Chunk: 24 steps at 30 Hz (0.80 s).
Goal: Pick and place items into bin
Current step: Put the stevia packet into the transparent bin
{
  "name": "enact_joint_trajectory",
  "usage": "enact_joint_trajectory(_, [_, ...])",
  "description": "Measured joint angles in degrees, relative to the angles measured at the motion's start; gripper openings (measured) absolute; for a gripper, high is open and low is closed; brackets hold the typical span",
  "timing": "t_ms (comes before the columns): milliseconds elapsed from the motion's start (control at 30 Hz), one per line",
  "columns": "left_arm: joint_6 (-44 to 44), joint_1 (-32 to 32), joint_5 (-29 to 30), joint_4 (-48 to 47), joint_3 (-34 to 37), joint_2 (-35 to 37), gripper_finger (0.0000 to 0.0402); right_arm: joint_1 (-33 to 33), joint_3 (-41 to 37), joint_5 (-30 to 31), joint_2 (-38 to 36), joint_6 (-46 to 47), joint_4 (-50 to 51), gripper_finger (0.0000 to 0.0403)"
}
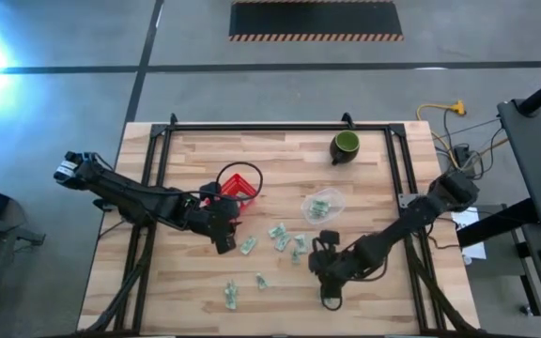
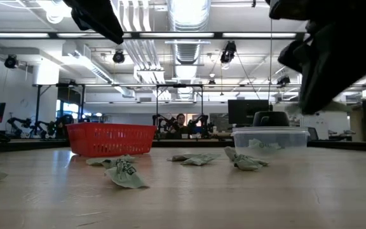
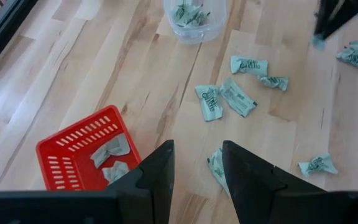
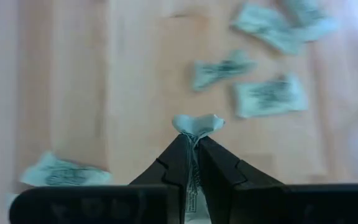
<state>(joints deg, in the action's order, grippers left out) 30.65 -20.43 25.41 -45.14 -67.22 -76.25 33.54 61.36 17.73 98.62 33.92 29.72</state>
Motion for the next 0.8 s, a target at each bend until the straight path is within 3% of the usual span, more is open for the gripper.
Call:
enact_joint_trajectory(367, [-0.10, 0.02, 0.00, 1.34, 0.09, 0.00, 0.0118, -5.06, -0.26, 12.24, -9.77, -0.67, 15.35, 0.0027])
enact_joint_trajectory(800, [-2.61, 0.04, 0.70, 5.09, 0.09, 0.00, 0.0118, -18.19, -4.04, 12.22, -10.44, -7.78, 15.08, 0.0027])
